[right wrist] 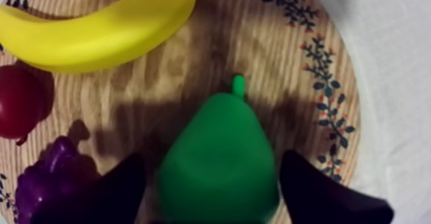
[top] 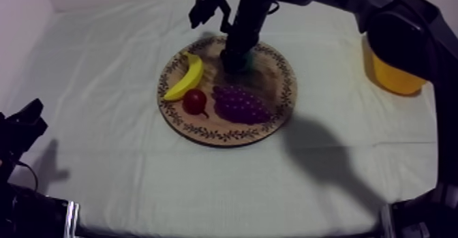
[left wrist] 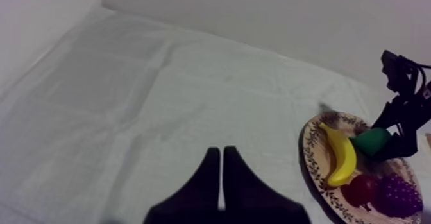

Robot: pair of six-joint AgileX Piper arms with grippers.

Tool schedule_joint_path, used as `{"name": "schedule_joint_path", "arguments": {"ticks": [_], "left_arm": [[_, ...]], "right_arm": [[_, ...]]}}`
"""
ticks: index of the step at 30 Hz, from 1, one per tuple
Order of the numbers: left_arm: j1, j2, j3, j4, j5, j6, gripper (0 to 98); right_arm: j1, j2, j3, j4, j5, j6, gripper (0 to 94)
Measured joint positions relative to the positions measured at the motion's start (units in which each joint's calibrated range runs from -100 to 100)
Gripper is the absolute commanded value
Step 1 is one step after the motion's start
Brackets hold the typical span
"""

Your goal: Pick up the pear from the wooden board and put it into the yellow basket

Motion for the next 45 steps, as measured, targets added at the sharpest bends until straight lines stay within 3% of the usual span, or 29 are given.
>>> {"name": "schedule_joint_path", "arguments": {"ticks": [6,14,24,35,45], "left_arm": [[0.0,0.0,0.0,0.00,0.0,0.0,0.1],[0.0,0.0,0.0,0.00,0.0,0.0,0.1],[0.0,0.0,0.0,0.00,0.0,0.0,0.1],[0.0,0.0,0.0,0.00,0.0,0.0,0.1],[0.0,0.0,0.0,0.00,0.0,0.0,0.1]], "right_arm": [[-0.4,-2.4,3.9,0.3,-2.5,-0.8,40.5],[-0.4,-5.7,6.6,0.3,-2.2,-1.8,40.3],[0.6,-20.2,14.0,0.0,1.2,-3.1,40.7],[5.6,-40.6,22.3,0.5,4.1,-6.8,45.2],[15.5,-49.9,24.6,-0.3,4.7,-8.0,45.9]]}}
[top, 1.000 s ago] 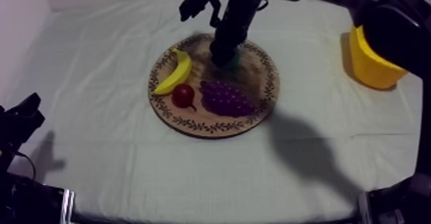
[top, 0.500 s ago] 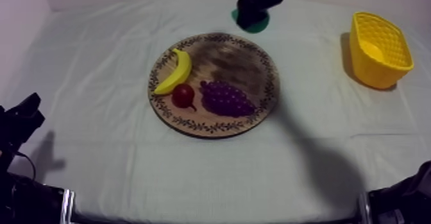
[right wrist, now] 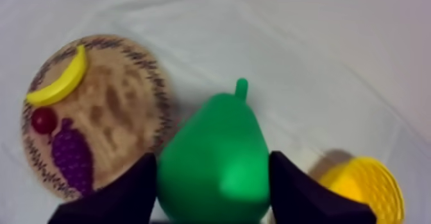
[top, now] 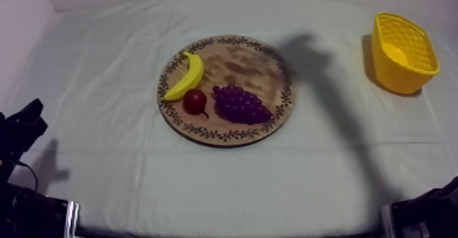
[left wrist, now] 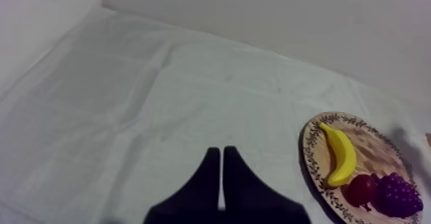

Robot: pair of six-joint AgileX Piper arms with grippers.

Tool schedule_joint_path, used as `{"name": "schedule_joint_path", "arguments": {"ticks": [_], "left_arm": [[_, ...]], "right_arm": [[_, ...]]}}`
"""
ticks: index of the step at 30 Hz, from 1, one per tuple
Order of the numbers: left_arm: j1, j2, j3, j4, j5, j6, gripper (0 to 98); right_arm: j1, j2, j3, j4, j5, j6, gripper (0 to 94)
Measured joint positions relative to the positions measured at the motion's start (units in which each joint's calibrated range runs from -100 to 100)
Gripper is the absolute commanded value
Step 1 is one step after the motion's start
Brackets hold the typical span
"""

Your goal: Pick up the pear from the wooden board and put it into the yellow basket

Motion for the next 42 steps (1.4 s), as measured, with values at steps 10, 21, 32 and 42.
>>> {"name": "schedule_joint_path", "arguments": {"ticks": [10,21,32,42], "left_arm": [[0.0,0.0,0.0,0.00,0.0,0.0,0.1],[0.0,0.0,0.0,0.00,0.0,0.0,0.1],[0.0,0.0,0.0,0.00,0.0,0.0,0.1],[0.0,0.0,0.0,0.00,0.0,0.0,0.1]], "right_arm": [[12.5,0.2,7.4,-1.0,-3.8,2.0,47.1],[21.3,6.3,13.5,-1.2,-9.0,3.1,50.9],[21.5,14.7,11.1,0.4,-8.0,-0.3,72.0],[20.8,4.4,15.3,-0.5,-6.5,-1.6,65.3]]}}
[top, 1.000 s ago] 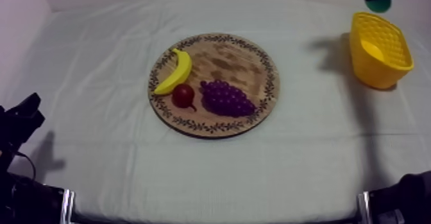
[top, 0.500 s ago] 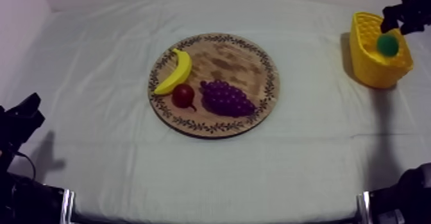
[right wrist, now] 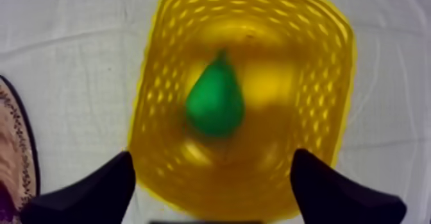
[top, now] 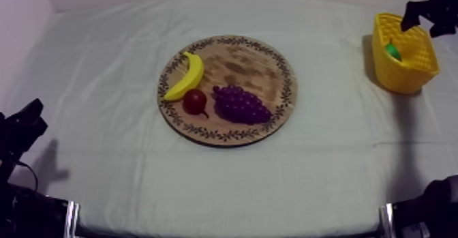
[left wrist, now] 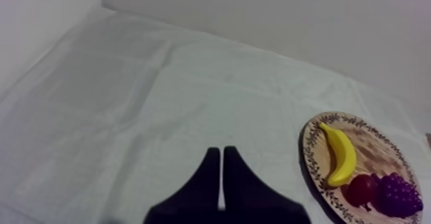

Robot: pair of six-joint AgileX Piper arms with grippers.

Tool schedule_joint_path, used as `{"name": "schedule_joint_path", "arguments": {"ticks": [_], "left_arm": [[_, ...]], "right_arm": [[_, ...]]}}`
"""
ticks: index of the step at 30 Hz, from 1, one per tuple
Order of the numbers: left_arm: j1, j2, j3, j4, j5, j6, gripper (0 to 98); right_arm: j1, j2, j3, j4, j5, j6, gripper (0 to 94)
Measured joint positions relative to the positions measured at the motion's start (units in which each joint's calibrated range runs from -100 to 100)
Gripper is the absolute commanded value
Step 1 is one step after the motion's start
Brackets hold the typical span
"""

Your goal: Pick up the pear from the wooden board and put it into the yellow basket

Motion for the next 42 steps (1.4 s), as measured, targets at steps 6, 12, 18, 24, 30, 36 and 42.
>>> {"name": "schedule_joint_path", "arguments": {"ticks": [6,12,18,24,30,36,42], "left_arm": [[0.0,0.0,0.0,0.00,0.0,0.0,0.1],[0.0,0.0,0.0,0.00,0.0,0.0,0.1],[0.0,0.0,0.0,0.00,0.0,0.0,0.1],[0.0,0.0,0.0,0.00,0.0,0.0,0.1],[0.0,0.0,0.0,0.00,0.0,0.0,0.1],[0.0,0.0,0.0,0.00,0.0,0.0,0.1],[0.0,0.0,0.0,0.00,0.0,0.0,0.1]], "right_arm": [[-0.1,-12.0,3.9,0.6,0.5,-2.3,56.8],[-1.7,-26.3,10.0,2.4,-0.4,-5.0,42.0],[-5.9,-44.1,20.5,5.1,-5.7,-8.4,17.1],[-7.6,-60.6,33.0,5.4,-13.6,-9.6,3.3],[-8.8,-74.5,47.1,5.6,-21.8,-8.7,0.7],[-9.3,-84.1,60.8,6.8,-29.0,-8.4,0.4],[-9.4,-91.0,73.7,5.5,-30.6,-7.2,0.3]]}}
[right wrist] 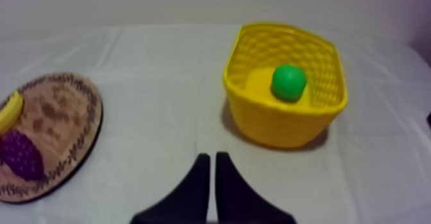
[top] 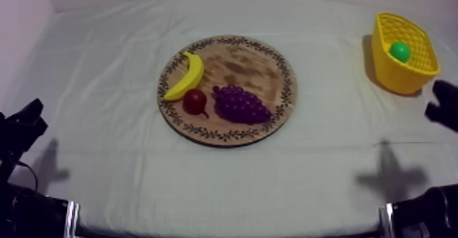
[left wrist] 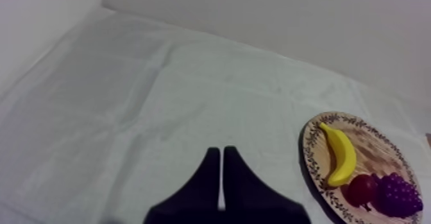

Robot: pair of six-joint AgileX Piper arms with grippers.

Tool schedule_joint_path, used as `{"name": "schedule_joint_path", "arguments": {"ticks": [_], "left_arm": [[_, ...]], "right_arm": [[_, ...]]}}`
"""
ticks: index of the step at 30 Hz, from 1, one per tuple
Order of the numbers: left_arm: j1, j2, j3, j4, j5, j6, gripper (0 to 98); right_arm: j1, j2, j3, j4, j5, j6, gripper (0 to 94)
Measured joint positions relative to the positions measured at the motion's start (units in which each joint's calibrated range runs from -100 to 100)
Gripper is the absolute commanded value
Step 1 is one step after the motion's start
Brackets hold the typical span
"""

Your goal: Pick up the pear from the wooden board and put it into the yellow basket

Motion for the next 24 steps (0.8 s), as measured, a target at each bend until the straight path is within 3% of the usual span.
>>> {"name": "schedule_joint_path", "arguments": {"ticks": [13,24], "left_arm": [[0.0,0.0,0.0,0.00,0.0,0.0,0.1],[0.0,0.0,0.0,0.00,0.0,0.0,0.1]], "right_arm": [[-1.4,-6.9,12.0,2.3,-1.8,-2.6,0.6],[-0.5,-9.9,12.5,2.3,-3.4,7.2,0.4]]}}
